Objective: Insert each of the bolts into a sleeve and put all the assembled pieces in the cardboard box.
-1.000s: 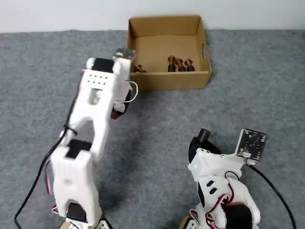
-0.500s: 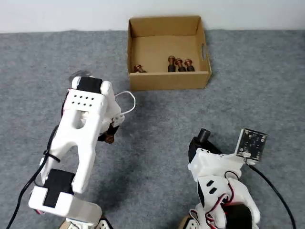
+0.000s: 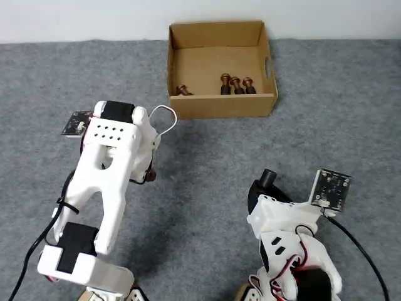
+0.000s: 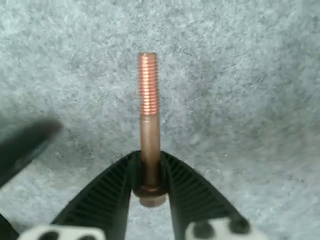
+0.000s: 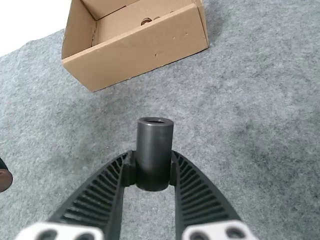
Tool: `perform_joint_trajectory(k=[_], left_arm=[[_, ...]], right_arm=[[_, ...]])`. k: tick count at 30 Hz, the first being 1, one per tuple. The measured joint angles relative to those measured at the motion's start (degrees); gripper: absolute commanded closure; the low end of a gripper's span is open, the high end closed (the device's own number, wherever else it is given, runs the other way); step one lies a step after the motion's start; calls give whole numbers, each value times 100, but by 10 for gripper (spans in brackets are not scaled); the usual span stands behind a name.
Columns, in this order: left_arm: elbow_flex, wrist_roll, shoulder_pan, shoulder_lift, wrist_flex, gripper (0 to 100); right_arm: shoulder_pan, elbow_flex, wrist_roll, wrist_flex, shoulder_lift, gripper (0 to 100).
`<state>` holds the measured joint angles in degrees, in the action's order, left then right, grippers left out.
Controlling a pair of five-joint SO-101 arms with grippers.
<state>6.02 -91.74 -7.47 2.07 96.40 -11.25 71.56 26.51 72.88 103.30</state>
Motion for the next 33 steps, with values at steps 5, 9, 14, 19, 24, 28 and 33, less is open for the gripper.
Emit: perform_joint_trajectory(k=[5, 9, 14, 19, 24, 28, 33], left_arm=[[0, 835, 0, -105, 97, 713], [0, 2084, 18, -105, 237, 713], [9, 4413, 229, -105, 237, 714], [9, 7138, 501, -105, 237, 788], [9, 10374, 677, -105, 237, 846], [9, 13160, 686, -105, 237, 848], [9, 15218, 686, -105, 237, 845]], right_arm=[[0, 0, 0, 0, 0, 991], [0, 0, 0, 0, 0, 991], [0, 0, 0, 0, 0, 991], [0, 0, 0, 0, 0, 991], [0, 0, 0, 0, 0, 991], [0, 0, 0, 0, 0, 991], [0, 0, 0, 0, 0, 991]])
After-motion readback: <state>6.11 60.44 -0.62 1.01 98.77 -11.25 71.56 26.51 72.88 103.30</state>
